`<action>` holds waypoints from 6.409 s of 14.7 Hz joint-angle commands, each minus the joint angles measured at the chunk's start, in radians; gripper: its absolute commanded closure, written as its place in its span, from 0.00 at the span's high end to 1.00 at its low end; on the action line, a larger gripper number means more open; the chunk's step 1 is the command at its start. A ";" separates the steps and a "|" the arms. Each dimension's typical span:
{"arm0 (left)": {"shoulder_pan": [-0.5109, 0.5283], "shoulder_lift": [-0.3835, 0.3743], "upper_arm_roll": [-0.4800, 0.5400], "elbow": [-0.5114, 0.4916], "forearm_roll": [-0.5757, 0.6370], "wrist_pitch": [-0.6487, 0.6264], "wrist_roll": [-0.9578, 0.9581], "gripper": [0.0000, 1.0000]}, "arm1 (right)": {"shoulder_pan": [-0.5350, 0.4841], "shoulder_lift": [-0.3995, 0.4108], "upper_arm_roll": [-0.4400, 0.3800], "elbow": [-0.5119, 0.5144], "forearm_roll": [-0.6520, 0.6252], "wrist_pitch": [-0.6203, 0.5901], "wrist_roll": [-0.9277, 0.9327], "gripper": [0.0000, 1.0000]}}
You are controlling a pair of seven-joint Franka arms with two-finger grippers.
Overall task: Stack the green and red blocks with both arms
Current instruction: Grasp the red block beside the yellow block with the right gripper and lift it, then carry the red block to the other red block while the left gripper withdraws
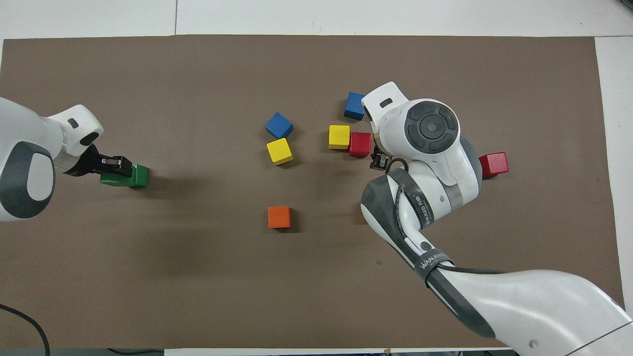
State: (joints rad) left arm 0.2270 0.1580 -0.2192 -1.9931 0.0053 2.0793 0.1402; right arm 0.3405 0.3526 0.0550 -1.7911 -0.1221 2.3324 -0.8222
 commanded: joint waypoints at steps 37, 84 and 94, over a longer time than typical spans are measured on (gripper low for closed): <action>-0.008 -0.031 0.009 -0.096 -0.005 0.123 0.004 0.00 | 0.041 0.161 0.009 0.081 0.059 0.024 -0.106 0.96; -0.190 -0.165 0.146 0.333 -0.011 -0.513 -0.070 1.00 | -0.456 -0.202 -0.007 -0.137 0.093 -0.332 0.775 0.00; -0.196 -0.109 0.144 0.421 -0.018 -0.573 -0.123 1.00 | -0.462 -0.187 -0.006 -0.168 0.048 -0.203 0.811 0.00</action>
State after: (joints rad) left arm 0.0482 0.0454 -0.0843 -1.5982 -0.0116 1.5300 0.0313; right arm -0.1118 0.1794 0.0412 -1.9387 -0.0598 2.0978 -0.0299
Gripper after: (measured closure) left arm 0.000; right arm 0.445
